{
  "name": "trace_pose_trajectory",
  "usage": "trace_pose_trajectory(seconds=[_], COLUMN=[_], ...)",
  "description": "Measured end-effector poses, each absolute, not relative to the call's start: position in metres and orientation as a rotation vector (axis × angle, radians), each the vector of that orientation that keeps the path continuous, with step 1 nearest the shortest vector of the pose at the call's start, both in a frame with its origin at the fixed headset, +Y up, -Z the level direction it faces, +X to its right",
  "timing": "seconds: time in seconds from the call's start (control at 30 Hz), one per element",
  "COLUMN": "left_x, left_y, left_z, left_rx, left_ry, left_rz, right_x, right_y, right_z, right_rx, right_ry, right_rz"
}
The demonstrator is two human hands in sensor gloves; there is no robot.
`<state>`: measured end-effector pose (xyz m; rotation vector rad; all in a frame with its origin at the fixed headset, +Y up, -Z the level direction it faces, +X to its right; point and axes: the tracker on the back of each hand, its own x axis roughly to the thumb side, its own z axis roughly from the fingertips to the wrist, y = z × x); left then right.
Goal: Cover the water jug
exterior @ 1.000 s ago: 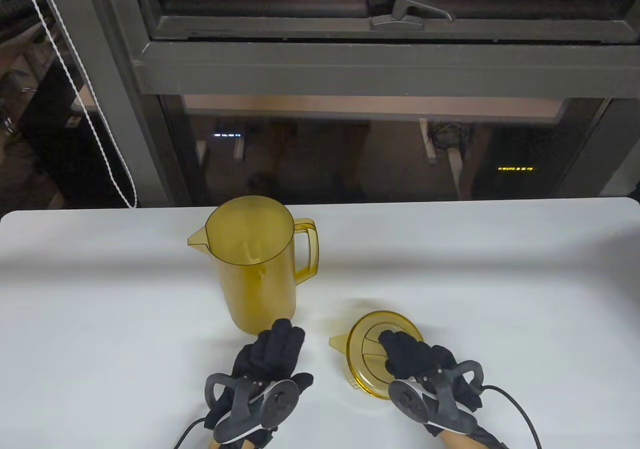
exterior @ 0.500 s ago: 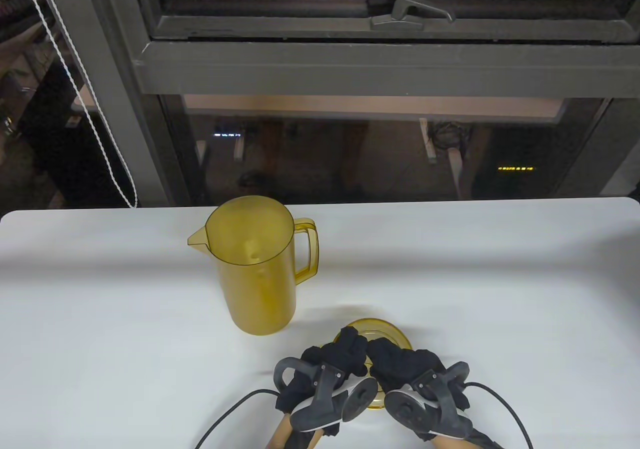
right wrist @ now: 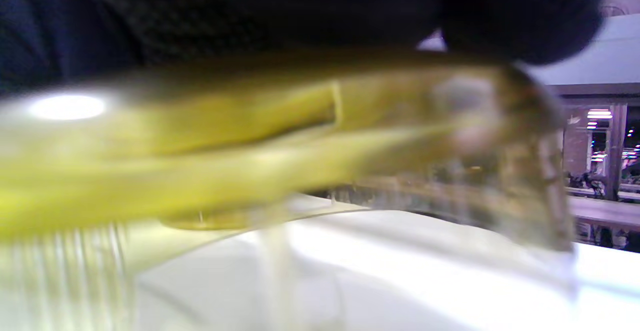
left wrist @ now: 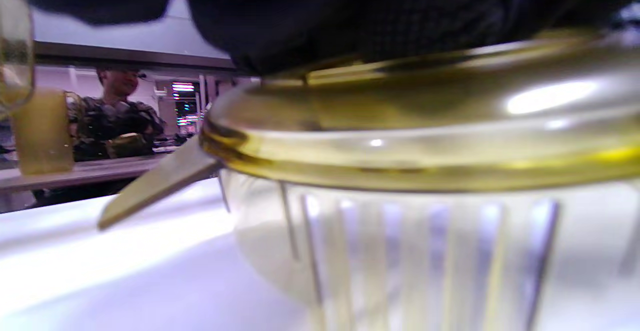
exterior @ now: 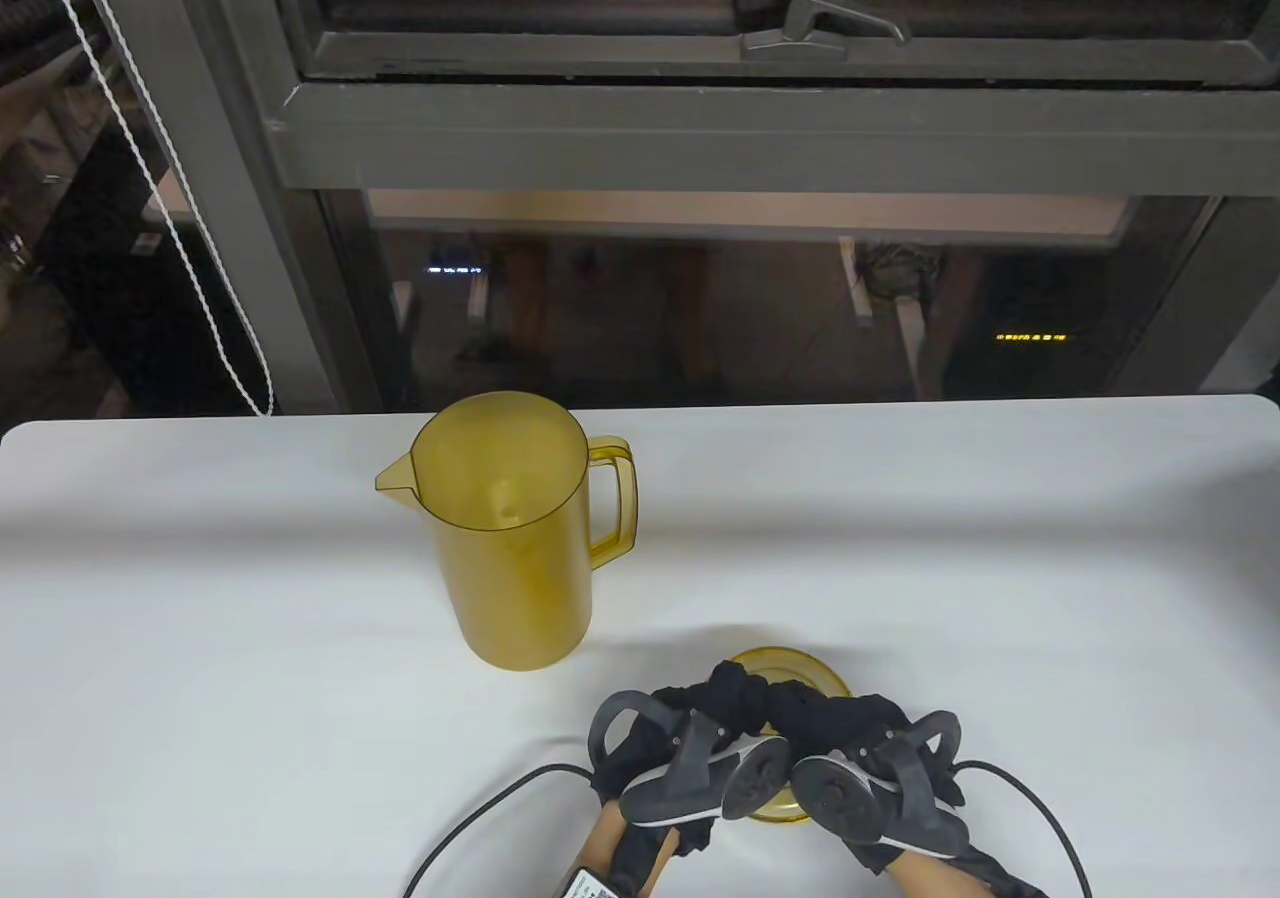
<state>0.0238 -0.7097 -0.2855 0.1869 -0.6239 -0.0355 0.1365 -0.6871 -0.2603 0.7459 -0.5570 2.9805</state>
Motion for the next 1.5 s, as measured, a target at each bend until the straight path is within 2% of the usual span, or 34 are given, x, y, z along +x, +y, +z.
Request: trace_pose_trajectory(seconds=[0.1,0.17,0.2,0.3,0.43,0.5,0.6,0.7,0.87,1.0,1.13,1.3,1.5], left_x=[0.026,0.028,0.030,0.034,0.031,0.022,0.000,-0.017,-0.045,-0.071,-0.102,-0.134,-0.153], left_y=[-0.715,-0.716,-0.714,-0.703,-0.683,-0.673,-0.645,-0.608,-0.535,-0.479,-0.445,-0.441,-0.470], left_z=[-0.286,-0.286,-0.285,-0.281,-0.273,-0.274,-0.275,-0.272,-0.276,-0.301,-0.339,-0.382,-0.417], left_rx=[0.214,0.203,0.192,0.189,0.299,0.301,0.277,0.289,0.325,0.319,0.262,0.168,0.052], left_ry=[-0.626,-0.636,-0.629,-0.616,-0.565,-0.530,-0.463,-0.418,-0.342,-0.241,-0.126,-0.019,0.005], left_rz=[-0.048,-0.052,-0.086,-0.173,-0.472,-0.492,-0.407,-0.394,-0.319,-0.264,-0.247,-0.256,-0.270], right_x=[0.136,0.138,0.141,0.147,0.161,0.167,0.181,0.192,0.198,0.197,0.199,0.203,0.210], right_y=[-0.690,-0.688,-0.688,-0.685,-0.681,-0.681,-0.684,-0.691,-0.704,-0.717,-0.725,-0.729,-0.733], right_z=[-0.262,-0.263,-0.261,-0.259,-0.252,-0.250,-0.253,-0.262,-0.271,-0.276,-0.280,-0.283,-0.286], right_rx=[0.769,0.750,0.724,0.708,0.595,0.559,0.479,0.392,0.374,0.385,0.360,0.341,0.307], right_ry=[-0.569,-0.507,-0.547,-0.576,-0.785,-0.780,-0.772,-0.653,-0.497,-0.325,-0.239,-0.213,-0.189], right_rz=[3.012,2.996,2.977,2.907,2.695,2.642,2.662,2.654,2.716,2.803,2.852,2.876,2.884])
